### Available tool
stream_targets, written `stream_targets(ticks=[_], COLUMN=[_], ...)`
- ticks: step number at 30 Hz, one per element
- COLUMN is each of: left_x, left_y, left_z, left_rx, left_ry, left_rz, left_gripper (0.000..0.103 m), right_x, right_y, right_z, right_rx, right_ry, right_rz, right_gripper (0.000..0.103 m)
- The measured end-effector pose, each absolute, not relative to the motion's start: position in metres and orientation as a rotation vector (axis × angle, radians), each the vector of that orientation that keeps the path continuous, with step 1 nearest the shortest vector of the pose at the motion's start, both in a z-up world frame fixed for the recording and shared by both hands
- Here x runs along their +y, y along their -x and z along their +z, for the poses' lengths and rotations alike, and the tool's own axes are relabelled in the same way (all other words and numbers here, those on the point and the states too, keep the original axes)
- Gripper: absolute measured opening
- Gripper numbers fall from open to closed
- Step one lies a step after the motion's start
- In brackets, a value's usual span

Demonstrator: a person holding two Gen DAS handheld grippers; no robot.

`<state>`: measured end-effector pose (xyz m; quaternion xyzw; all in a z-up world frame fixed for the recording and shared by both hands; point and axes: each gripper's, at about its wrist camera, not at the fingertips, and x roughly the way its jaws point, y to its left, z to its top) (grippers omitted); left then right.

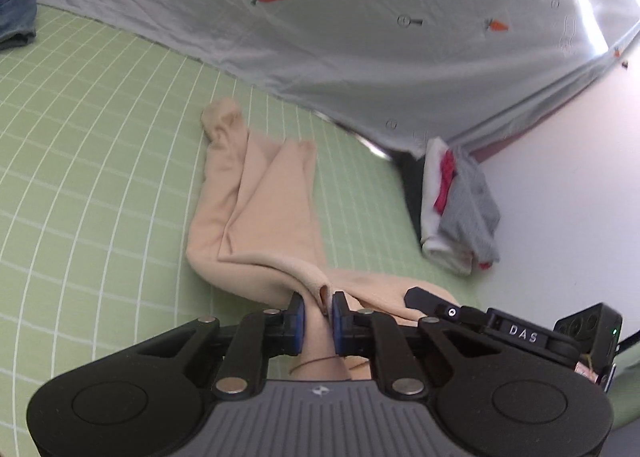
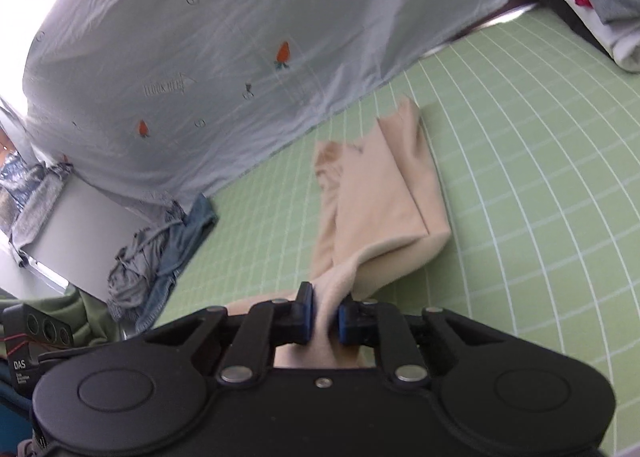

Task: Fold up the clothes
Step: 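Grasp the hem end with both grippers and fold it toward the collar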

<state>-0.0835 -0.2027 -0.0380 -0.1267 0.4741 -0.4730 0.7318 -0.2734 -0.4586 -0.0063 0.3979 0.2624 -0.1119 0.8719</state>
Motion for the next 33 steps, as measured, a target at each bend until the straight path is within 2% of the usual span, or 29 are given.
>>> stream_targets(ticks=[7,13,19,24,33], left_x=[-0.241,-0.274,-0.32,-0.361,-0.384], left_y=[0.047,0.015,-0.023,-0.055,-0.078], left_z=[-0.003,-0.009,-0.036,-0.079,-0.137], left_rx=[0.928,0.924,0.969,1.088,1.202], left_ry=[0.292,0.286,0.231,0.212,0.171], left_rz=[-1.038,-1.022,-0.969,-0.872,-0.756], left_gripper=[0.014,0.014,0.014,0.014,0.015], right_x=[-0.493,-0.52,-0.55,-0.576,-0.586], right_y=[0.227,0.191,0.147,0.106,0.067], right_z=[0.019,0.016,-0.015,-0.06,-0.121], right_rx=[0.445,0.434,0.489,0.587,0.725], right_ry=[-0.787,-0.771,-0.786,-0.831,-0.835], right_rz=[-0.222,-0.237,-0.265,-0.315,-0.37], right_gripper=[0.012,0.012,0.012,0.012,0.013])
